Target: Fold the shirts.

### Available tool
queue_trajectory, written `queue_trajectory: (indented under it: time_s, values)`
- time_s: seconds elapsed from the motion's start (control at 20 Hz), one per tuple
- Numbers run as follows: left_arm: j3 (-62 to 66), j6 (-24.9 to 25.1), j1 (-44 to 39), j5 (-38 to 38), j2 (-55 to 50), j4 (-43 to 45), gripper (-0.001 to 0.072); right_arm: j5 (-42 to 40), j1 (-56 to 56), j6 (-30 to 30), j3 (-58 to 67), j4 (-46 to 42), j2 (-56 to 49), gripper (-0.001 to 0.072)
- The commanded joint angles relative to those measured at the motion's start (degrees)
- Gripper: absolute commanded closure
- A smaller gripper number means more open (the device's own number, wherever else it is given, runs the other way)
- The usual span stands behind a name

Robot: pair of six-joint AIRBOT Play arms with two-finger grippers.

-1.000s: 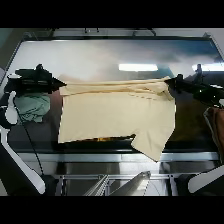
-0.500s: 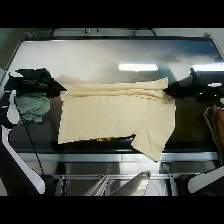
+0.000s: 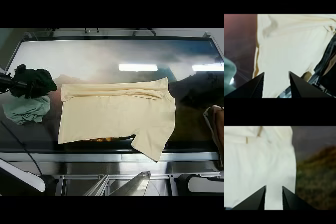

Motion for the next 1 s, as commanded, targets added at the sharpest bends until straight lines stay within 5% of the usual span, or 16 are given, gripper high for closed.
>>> queue_trajectory:
  time_s: [0.0, 0.1, 0.4, 0.6, 0.75, 0.85, 0.95]
  values:
    - [-19.5, 5.9, 3.6, 7.0, 10.8, 2.8, 0.0375, -0.1, 0.5, 13.5, -19.5, -4.0, 14.4, 0.0370]
    - [-27.9, 6.1, 5.2, 10.4, 14.1, 2.8, 0.0374, -2.7, 2.1, 18.9, -29.5, -3.9, 21.1, 0.0192]
    - [-38.1, 7.2, 6.7, 9.5, 15.2, 2.8, 0.0374, -11.3, 5.1, 23.6, -44.3, -2.5, 26.1, 0.0190]
    - [-40.4, 9.0, 6.7, 11.1, 15.2, 2.8, 0.0374, -20.0, 5.1, 14.7, -46.6, 9.7, 23.4, 0.0198]
    - [-42.2, 9.1, 6.7, 14.0, 15.2, 2.8, 0.0374, -22.6, 5.1, 5.9, -46.6, 19.9, 19.5, 0.0385]
    - [-43.6, 9.1, 6.7, 15.1, 15.2, 2.9, 0.0374, -22.1, 5.1, 0.5, -46.6, 24.1, 17.6, 0.0685]
    - [-44.9, 9.1, 6.7, 16.0, 15.2, 2.9, 0.0374, -21.9, 5.0, -0.2, -46.6, 24.2, 17.7, 0.0687]
